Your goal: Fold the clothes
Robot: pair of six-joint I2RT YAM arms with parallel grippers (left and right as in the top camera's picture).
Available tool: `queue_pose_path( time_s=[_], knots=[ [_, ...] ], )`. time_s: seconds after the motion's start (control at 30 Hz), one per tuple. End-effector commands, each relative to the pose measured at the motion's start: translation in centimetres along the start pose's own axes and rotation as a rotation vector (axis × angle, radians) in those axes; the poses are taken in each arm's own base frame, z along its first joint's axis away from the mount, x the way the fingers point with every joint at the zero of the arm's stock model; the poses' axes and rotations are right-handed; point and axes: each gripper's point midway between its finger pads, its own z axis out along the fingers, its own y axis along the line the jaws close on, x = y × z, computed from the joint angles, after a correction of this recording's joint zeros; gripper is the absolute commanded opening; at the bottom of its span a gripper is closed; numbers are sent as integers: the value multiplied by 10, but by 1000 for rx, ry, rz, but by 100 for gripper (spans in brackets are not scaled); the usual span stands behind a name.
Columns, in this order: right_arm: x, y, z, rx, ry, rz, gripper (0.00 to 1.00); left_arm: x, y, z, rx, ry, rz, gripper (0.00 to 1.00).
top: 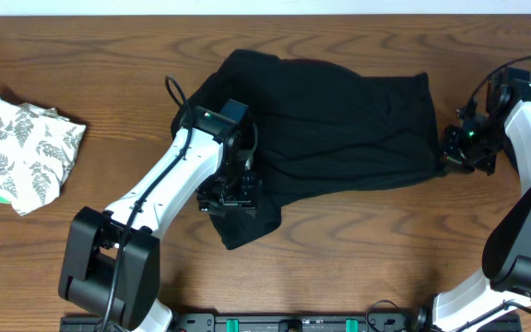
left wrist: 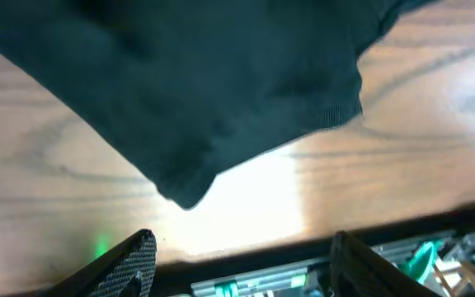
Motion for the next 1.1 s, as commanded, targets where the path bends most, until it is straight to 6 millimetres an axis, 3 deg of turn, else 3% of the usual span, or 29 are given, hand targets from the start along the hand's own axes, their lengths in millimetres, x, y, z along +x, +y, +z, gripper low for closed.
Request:
queue_pose_path(
  time_s=[0.0,0.23,0.6,0.87,1.07],
  knots=[
    [5,-11,-7,54,10,4,1,9,-3,4,24,51,-21,69],
    [17,-19,-8,100,57,2,2,17,-1,3,9,81,-20,69],
    [19,-21,-8,110,67,-14,1,-39,35,5,-191,-164,11,79],
    [20,-21,-8,110,68,-14,1,-47,65,23,-172,-185,-75,80],
    [19,-21,-8,110,67,-14,1,-44,83,27,-163,-168,-85,80]
  ],
)
